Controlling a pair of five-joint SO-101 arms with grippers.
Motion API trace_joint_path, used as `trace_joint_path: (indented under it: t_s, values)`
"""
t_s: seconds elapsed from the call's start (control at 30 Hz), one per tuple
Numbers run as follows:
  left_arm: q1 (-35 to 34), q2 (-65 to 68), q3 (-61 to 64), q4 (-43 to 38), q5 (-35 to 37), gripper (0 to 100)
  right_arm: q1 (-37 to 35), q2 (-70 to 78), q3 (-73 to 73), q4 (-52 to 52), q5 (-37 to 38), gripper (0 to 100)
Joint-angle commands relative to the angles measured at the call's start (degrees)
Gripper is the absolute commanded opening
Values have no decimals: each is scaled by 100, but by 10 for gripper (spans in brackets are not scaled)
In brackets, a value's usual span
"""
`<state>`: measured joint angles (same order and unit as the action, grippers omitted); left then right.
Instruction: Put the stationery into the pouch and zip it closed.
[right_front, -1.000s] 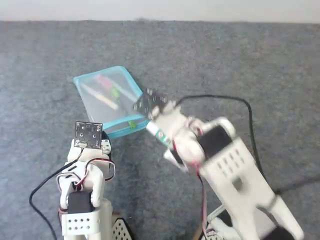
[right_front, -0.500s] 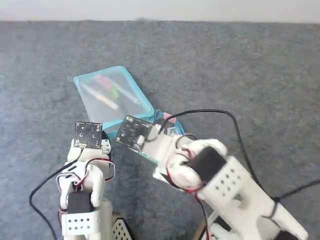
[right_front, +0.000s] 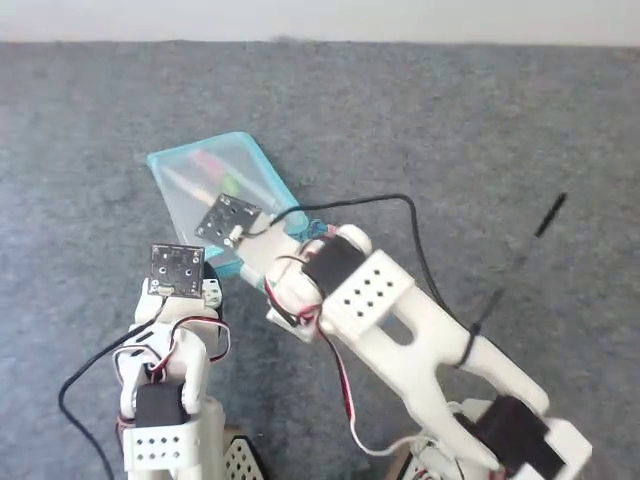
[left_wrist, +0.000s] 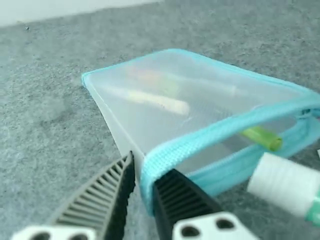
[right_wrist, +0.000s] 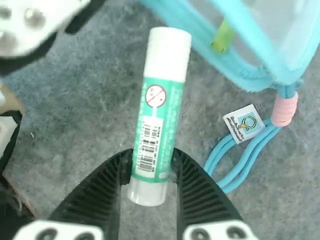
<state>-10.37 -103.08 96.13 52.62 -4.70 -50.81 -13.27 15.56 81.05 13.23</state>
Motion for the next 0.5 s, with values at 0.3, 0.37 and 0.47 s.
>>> trace_joint_path:
  t_s: [0.3, 0.37, 0.47]
  values:
    - [35, -9, -154, -167, -70, 12, -40, 1402, -1811, -66, -149, 7]
    - [18, -9, -198, -149, -70, 12, -40, 1675, -2075, -57, -149, 7]
    - [26, -9, -330, 35, -62, 12, 31, 2044, -2541, -48, -141, 7]
